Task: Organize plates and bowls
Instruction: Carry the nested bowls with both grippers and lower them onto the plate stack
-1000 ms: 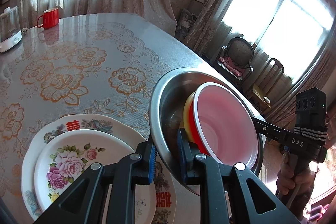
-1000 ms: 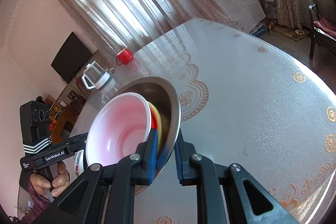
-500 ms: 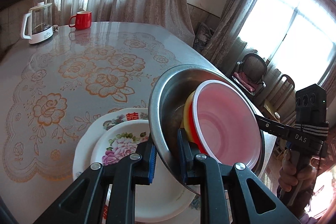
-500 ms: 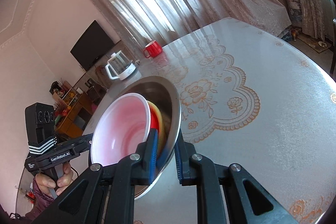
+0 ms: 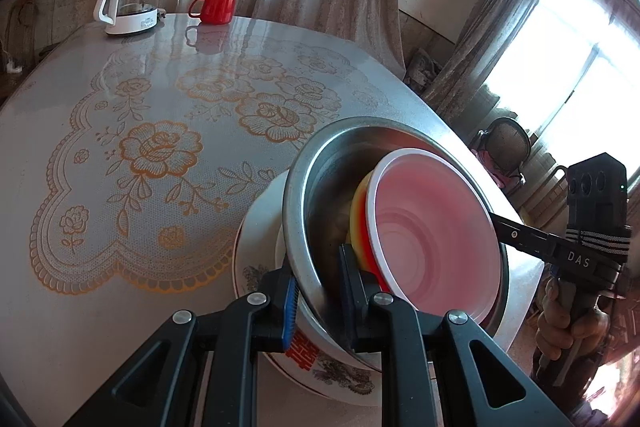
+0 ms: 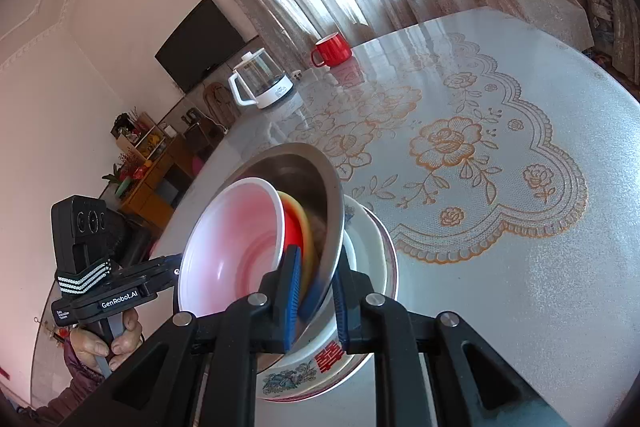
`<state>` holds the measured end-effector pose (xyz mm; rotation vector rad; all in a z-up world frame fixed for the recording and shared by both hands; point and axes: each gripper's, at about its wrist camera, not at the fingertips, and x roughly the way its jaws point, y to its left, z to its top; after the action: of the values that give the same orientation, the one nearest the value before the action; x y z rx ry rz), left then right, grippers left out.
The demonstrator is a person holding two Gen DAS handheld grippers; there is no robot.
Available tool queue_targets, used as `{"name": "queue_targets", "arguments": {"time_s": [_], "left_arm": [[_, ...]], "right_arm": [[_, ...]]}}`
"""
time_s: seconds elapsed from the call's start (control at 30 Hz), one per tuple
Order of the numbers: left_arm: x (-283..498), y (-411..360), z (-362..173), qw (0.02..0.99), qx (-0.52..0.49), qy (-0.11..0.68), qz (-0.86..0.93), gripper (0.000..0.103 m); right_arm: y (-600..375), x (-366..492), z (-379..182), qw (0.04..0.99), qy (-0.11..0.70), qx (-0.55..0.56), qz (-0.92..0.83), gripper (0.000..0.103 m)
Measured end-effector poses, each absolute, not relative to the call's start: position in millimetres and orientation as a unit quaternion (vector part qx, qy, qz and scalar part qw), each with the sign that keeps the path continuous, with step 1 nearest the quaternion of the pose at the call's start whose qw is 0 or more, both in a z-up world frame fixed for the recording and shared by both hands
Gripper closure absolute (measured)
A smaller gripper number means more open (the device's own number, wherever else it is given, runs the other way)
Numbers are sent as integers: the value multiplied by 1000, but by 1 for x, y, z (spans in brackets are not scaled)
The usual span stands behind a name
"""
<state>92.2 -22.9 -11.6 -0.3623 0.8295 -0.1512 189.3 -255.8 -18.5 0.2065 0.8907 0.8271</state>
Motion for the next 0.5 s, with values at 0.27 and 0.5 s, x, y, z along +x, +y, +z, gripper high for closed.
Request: {"name": "queue_targets", "arguments": {"time_s": [0.27, 0.5], "left_arm": [[85, -23, -22, 887, -187, 414, -89, 84], [83, -21, -22, 888, -193, 407, -91, 83]], "right_arm": [[-246, 194, -30, 809, 441, 87, 380, 89], [-246, 197, -37, 806, 453, 92, 370, 87]]}}
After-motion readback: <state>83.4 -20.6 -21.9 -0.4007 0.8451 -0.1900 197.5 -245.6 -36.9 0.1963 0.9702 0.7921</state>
